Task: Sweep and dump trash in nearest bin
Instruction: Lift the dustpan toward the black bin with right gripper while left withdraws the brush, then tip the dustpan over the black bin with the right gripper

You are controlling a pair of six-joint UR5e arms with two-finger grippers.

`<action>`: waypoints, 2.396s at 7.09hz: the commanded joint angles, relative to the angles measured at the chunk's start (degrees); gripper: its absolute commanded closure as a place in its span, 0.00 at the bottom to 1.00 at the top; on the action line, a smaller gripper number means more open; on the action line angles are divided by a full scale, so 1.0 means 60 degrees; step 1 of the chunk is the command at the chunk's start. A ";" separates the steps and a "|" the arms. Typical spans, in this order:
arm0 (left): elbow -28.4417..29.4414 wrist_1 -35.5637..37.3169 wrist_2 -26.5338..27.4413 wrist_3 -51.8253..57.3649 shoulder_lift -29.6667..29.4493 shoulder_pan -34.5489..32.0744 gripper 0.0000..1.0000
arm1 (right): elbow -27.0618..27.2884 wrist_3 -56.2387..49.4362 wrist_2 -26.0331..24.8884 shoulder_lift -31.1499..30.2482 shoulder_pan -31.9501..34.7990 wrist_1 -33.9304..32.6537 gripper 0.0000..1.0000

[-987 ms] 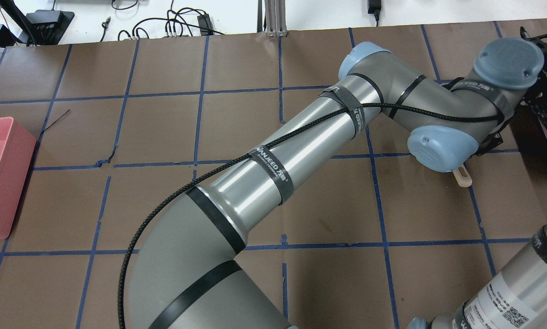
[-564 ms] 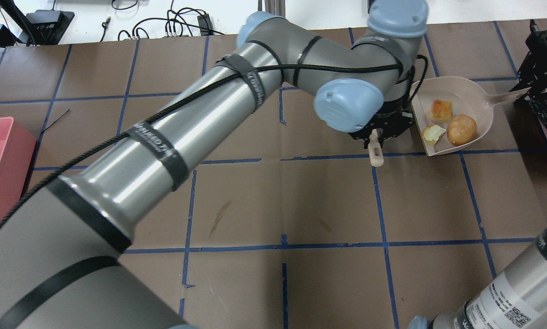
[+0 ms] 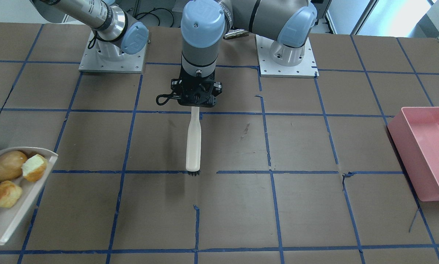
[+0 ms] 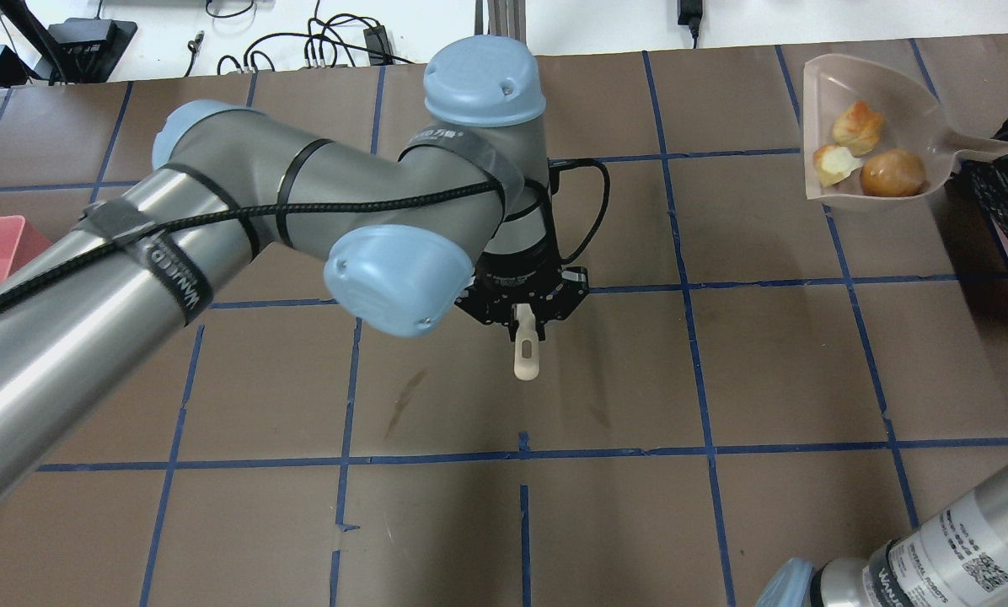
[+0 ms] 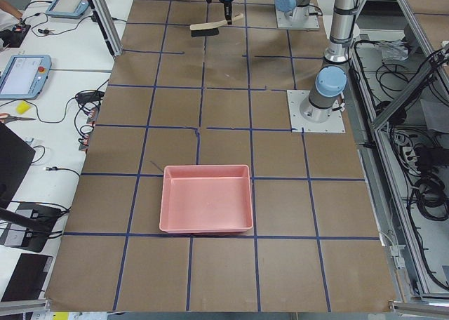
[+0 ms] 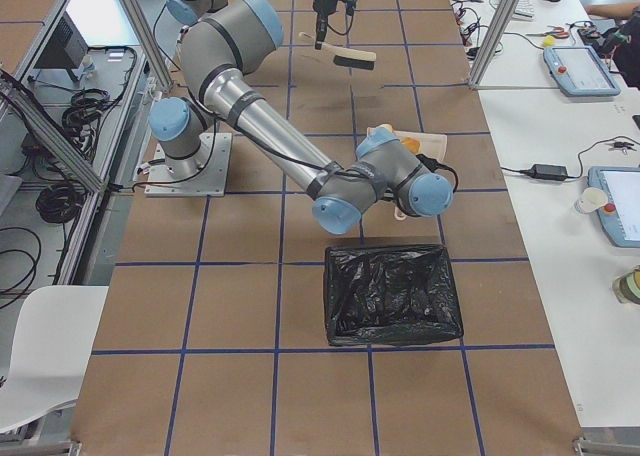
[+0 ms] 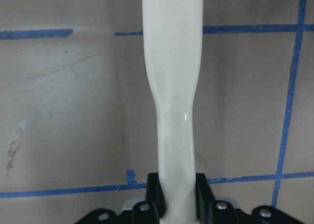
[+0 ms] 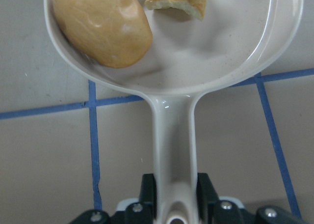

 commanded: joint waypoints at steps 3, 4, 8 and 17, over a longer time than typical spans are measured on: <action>-0.3727 0.3017 -0.0015 -0.0452 0.1653 -0.0124 1.00 | -0.0354 0.0471 -0.0032 -0.0532 -0.3334 0.1596 1.00; -0.4068 0.3623 -0.0001 -0.0714 0.1683 -0.0241 1.00 | -0.0499 0.0993 -0.0543 -0.0532 -0.3791 0.1203 1.00; -0.4552 0.4387 0.0014 -0.1288 0.1435 -0.1106 1.00 | -0.1951 0.1511 -0.2067 0.0243 -0.3840 -0.0903 1.00; -0.5419 0.5417 -0.0030 -0.1552 0.1420 -0.1487 1.00 | -0.1907 0.0149 -0.7485 0.0274 -0.1425 -0.4688 1.00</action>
